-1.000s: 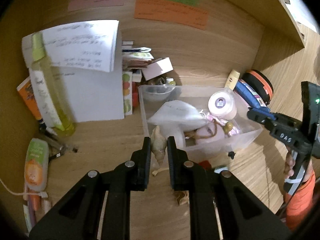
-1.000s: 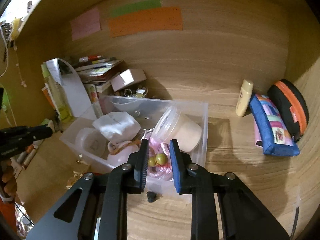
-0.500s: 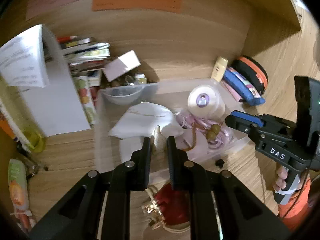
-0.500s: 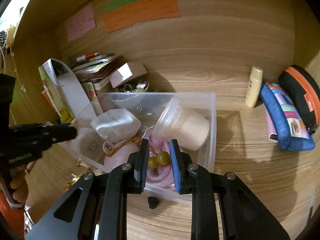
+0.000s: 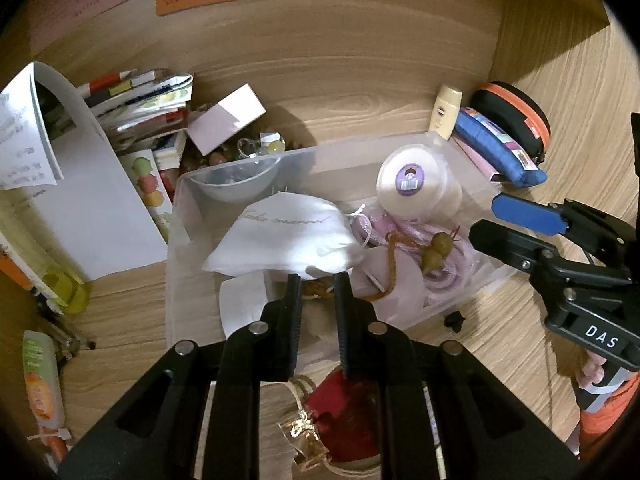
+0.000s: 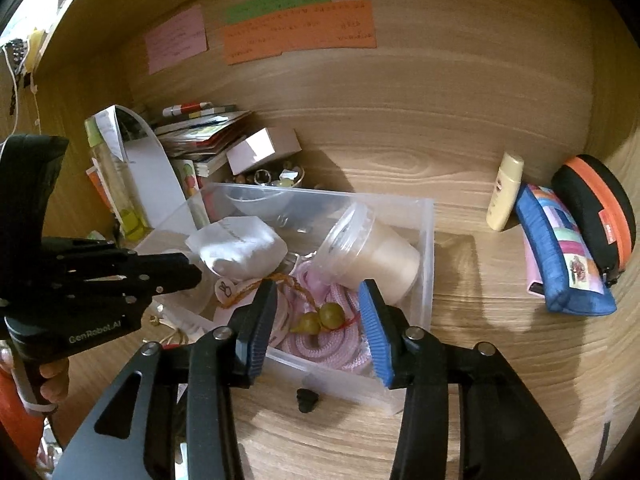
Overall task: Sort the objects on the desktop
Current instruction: 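Carry the trinket and bead string into the clear box and open both tools, then withdraw both tools toward the red pouch and dark green bottle, then grasp the dark green bottle with the right tool while the left tool grasps the red pouch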
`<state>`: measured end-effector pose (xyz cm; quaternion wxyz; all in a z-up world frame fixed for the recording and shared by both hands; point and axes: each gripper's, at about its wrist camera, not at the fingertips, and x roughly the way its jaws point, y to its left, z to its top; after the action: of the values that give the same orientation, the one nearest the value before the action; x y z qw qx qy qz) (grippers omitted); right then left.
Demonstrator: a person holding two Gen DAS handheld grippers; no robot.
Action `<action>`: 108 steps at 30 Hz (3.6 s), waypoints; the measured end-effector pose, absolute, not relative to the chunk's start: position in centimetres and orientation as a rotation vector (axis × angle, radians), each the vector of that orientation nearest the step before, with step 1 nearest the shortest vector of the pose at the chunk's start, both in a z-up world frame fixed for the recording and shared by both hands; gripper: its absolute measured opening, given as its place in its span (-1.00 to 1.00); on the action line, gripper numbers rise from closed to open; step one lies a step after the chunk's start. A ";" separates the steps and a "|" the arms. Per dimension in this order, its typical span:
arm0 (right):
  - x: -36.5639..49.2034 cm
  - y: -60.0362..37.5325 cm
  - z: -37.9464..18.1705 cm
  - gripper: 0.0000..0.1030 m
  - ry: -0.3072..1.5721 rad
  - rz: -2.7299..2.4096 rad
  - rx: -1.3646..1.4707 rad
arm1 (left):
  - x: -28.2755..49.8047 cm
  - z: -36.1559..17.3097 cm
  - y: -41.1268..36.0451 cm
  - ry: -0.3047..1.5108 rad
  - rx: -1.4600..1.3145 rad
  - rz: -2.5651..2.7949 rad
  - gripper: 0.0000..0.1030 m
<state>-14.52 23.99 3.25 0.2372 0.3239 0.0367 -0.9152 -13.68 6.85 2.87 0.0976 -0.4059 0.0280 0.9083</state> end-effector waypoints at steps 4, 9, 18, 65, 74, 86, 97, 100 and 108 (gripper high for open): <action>-14.0 24.2 3.6 -0.24 0.096 -2.515 0.893 | -13.3 3.3 6.7 0.068 -1.198 2.691 -0.66; -12.8 24.3 4.1 0.01 0.104 -2.534 0.879 | -11.9 4.3 6.2 0.063 -1.154 2.724 -0.36; -9.8 24.5 5.0 0.24 0.151 -2.574 0.840 | -8.0 4.7 4.3 0.045 -1.108 2.786 0.25; -8.7 16.9 -2.6 -0.06 0.100 -2.234 1.144 | -3.3 -2.0 2.2 0.026 -1.311 2.687 0.43; -9.3 20.3 -0.8 -0.23 0.020 -2.299 1.086 | -5.0 -1.6 5.6 0.056 -1.297 2.632 0.53; -10.5 24.4 0.2 -0.24 -0.052 -2.345 1.050 | -8.8 -3.6 9.4 0.149 -1.425 2.569 0.67; -10.8 24.2 -1.1 -0.25 -0.039 -2.326 1.063 | -9.7 -3.7 10.4 0.128 -1.371 2.606 0.37; -10.8 24.3 -0.8 -0.25 -0.058 -2.335 1.038 | -9.4 -3.5 10.2 0.127 -1.349 2.609 0.01; -10.3 24.8 0.3 -0.25 -0.110 -2.361 0.988 | -7.8 -2.8 9.8 0.122 -1.303 2.650 -0.54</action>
<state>-10.34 24.83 0.34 0.2856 0.3697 -0.0410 -0.8832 -7.81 9.82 -2.83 0.0926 -0.4390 0.0410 0.8928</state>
